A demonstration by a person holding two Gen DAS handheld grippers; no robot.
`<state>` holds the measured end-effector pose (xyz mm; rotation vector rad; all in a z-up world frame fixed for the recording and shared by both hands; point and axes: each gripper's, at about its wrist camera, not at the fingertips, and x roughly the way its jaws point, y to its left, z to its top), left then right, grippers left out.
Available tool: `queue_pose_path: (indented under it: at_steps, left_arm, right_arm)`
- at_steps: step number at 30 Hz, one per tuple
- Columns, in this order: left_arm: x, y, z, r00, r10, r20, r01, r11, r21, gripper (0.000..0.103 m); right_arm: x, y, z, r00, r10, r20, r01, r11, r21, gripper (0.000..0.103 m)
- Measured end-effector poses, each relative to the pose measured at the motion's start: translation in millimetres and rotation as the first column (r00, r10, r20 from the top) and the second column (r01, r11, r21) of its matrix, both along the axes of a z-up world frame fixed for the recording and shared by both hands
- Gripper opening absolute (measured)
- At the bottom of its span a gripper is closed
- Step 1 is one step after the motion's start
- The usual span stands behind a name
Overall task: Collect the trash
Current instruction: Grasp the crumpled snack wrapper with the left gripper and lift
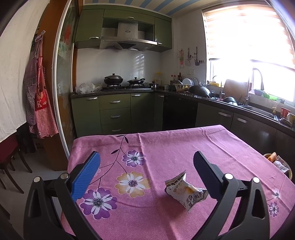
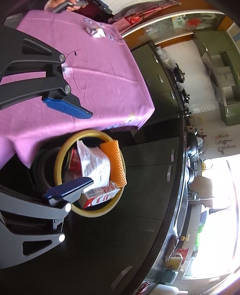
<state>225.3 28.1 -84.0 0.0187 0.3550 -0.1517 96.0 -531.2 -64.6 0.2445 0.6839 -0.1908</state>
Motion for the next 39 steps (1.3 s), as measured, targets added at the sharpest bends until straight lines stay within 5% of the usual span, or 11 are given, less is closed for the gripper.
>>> queue_pose_path:
  at_steps: [9,14,26,32,39]
  left_arm:
    - [28.1,-37.3,-22.7,0.979,-0.053,-0.197,0.07,0.994,0.08,0.096]
    - [49.5,-67.4,-34.3,0.934,-0.014,-0.356,0.051,0.994,0.095,0.096]
    - [76.7,-92.2,-54.7,0.842,0.145,-0.52,-0.1,0.989,0.113,0.095]
    - [78.9,-88.6,-65.1,0.805,0.156,-0.572,-0.113,0.987,0.11,0.072]
    - [75.9,-88.1,-65.6,0.805,0.146,-0.575,-0.099,0.989,0.114,0.058]
  right_arm:
    - [-26.9,50.5,7.7,0.993,0.114,0.042,-0.115,0.993,0.014,0.069]
    - [-25.5,51.0,1.1,0.987,0.145,0.061,-0.149,0.987,0.062,0.069]
    - [-25.2,34.2,-17.3,0.983,0.171,0.073,-0.181,0.971,0.153,0.07]
    - [-27.9,27.5,-20.4,0.982,0.169,0.081,-0.181,0.968,0.176,0.071]
    - [-26.8,29.3,-20.3,0.981,0.176,0.08,-0.187,0.966,0.179,0.071]
